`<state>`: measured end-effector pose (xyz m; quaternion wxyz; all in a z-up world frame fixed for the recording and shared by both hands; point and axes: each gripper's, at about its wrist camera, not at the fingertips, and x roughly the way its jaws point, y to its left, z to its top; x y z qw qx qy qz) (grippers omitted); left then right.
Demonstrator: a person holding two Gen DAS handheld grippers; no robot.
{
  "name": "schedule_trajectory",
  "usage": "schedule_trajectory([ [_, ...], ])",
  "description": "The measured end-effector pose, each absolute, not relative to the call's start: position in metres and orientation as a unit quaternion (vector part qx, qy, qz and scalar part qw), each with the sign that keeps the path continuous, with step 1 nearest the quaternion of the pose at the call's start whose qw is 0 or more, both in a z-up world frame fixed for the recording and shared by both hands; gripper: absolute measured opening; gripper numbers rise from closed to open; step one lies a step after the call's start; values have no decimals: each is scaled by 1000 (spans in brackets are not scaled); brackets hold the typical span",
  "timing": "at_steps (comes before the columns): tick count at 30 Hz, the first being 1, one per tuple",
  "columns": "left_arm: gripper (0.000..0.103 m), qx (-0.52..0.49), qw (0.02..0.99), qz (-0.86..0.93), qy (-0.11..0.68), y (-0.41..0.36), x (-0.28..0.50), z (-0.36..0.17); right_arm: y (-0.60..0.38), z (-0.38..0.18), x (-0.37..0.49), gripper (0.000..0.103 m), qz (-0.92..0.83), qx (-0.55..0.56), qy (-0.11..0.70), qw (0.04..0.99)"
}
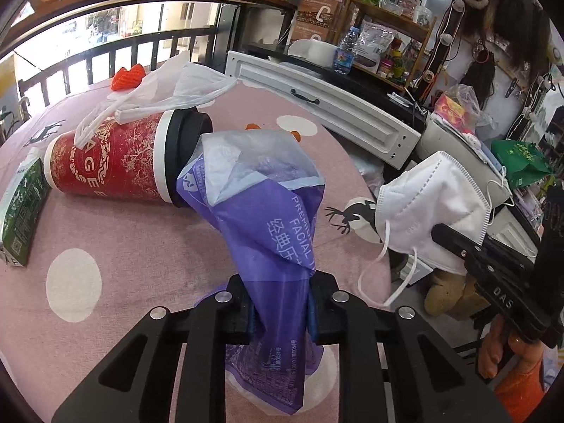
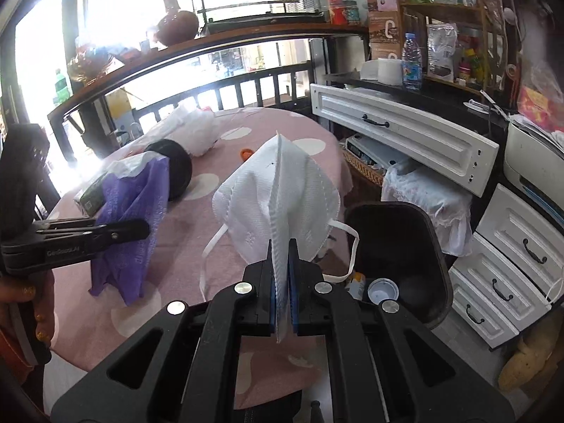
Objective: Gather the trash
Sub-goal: 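Carry the mask to the bin and open the right tool while the left tool carries the bag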
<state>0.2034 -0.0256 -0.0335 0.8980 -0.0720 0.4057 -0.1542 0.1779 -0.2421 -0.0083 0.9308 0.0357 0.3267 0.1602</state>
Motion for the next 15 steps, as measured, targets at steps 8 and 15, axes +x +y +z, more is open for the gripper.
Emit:
schedule_trajectory([
  [8, 20, -77, 899, -214, 373, -54, 207, -8, -297, -16, 205, 6, 84, 65, 325, 940],
  [15, 20, -66, 888, -274, 363, -106, 222, 0, -333, -75, 256, 6, 22, 90, 380, 921],
])
